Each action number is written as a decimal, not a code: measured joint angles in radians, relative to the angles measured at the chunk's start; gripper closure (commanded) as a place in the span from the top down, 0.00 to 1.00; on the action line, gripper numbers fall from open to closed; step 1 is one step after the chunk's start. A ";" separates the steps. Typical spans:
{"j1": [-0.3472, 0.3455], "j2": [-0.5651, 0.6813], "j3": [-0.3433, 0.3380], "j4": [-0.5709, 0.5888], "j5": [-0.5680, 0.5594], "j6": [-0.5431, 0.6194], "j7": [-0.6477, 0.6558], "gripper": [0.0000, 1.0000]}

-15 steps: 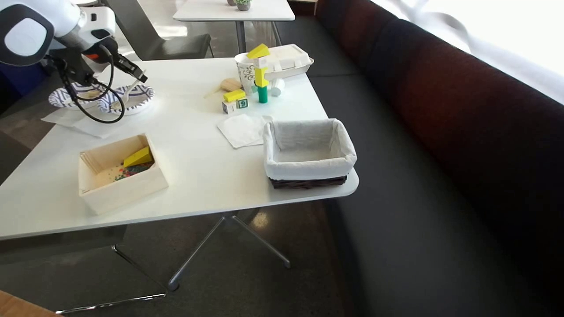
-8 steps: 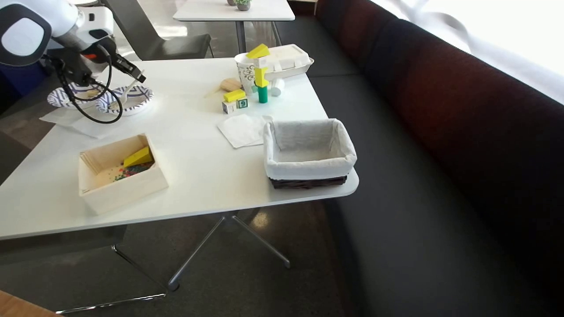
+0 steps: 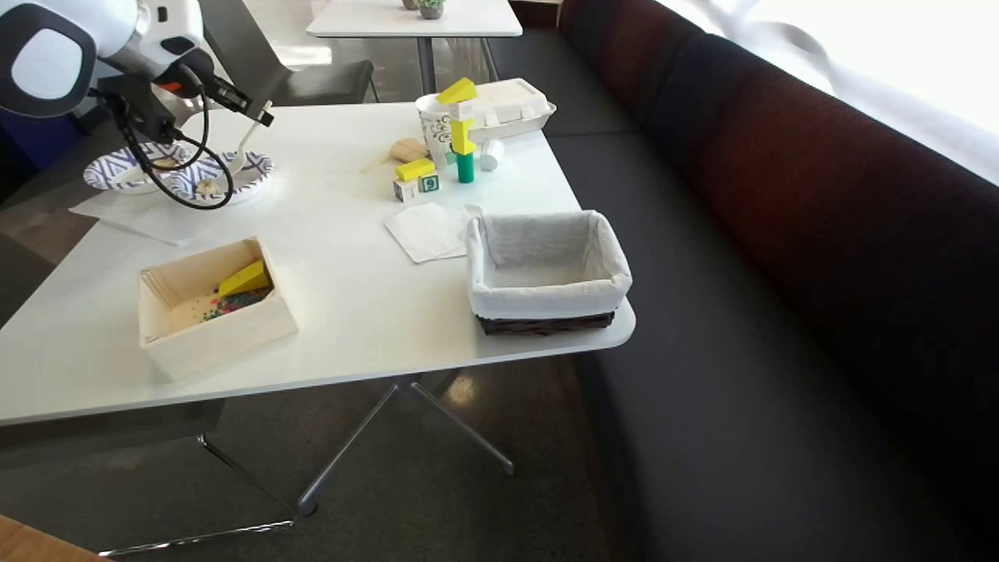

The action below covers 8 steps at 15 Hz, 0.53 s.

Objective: Use the fork to cut the donut in half

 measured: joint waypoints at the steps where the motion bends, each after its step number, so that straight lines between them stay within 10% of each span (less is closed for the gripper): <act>1: 0.002 0.004 0.000 0.000 0.006 0.008 0.000 0.03; 8: 0.033 0.023 0.000 0.000 0.067 0.026 0.002 0.03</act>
